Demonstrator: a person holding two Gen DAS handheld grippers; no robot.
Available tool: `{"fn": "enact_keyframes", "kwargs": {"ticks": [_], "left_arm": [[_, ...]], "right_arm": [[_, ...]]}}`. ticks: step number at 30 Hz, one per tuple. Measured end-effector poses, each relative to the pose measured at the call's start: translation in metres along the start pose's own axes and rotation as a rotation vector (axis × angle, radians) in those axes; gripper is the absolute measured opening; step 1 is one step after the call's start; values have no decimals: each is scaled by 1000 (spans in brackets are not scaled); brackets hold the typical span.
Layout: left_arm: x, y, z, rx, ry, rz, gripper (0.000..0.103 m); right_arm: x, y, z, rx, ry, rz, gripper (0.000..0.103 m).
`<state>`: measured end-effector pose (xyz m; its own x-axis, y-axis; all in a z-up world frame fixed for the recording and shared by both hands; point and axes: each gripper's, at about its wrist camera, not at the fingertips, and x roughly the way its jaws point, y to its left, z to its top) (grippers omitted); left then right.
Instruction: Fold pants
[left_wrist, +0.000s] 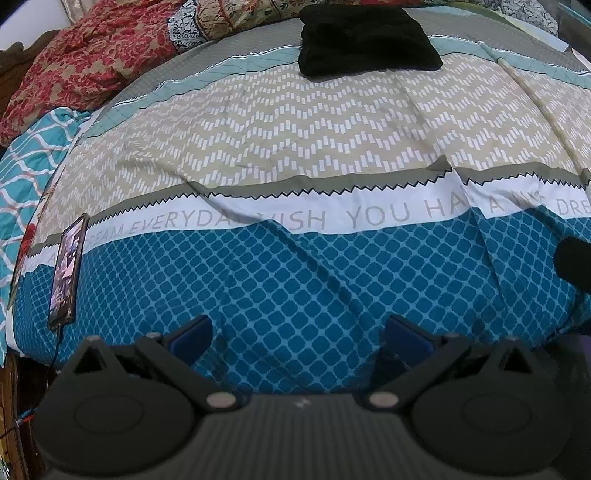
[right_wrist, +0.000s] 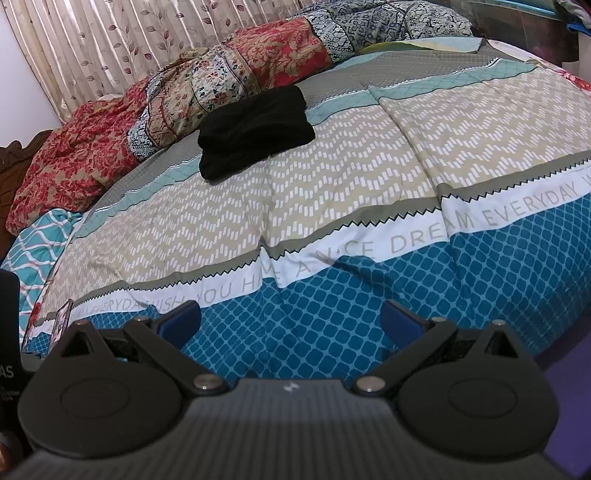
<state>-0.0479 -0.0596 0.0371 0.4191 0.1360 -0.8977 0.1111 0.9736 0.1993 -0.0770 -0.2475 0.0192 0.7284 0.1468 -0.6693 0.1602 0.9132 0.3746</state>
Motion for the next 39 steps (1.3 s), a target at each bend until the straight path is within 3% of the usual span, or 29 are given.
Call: {"fn": "enact_keyframes", "kwargs": {"ticks": [13,25,39], "left_arm": [[-2,4,0,-10,-7,3,103],[-13,21,10,-61,-79,49,103],[-19,51,21,-122,-148,169,103]], "right_arm": [[-1,2,-1,-3,3,17,103],[-4,5,7,-5,-11,29,103],[-8,20,32,-57,-93,41,103]]}}
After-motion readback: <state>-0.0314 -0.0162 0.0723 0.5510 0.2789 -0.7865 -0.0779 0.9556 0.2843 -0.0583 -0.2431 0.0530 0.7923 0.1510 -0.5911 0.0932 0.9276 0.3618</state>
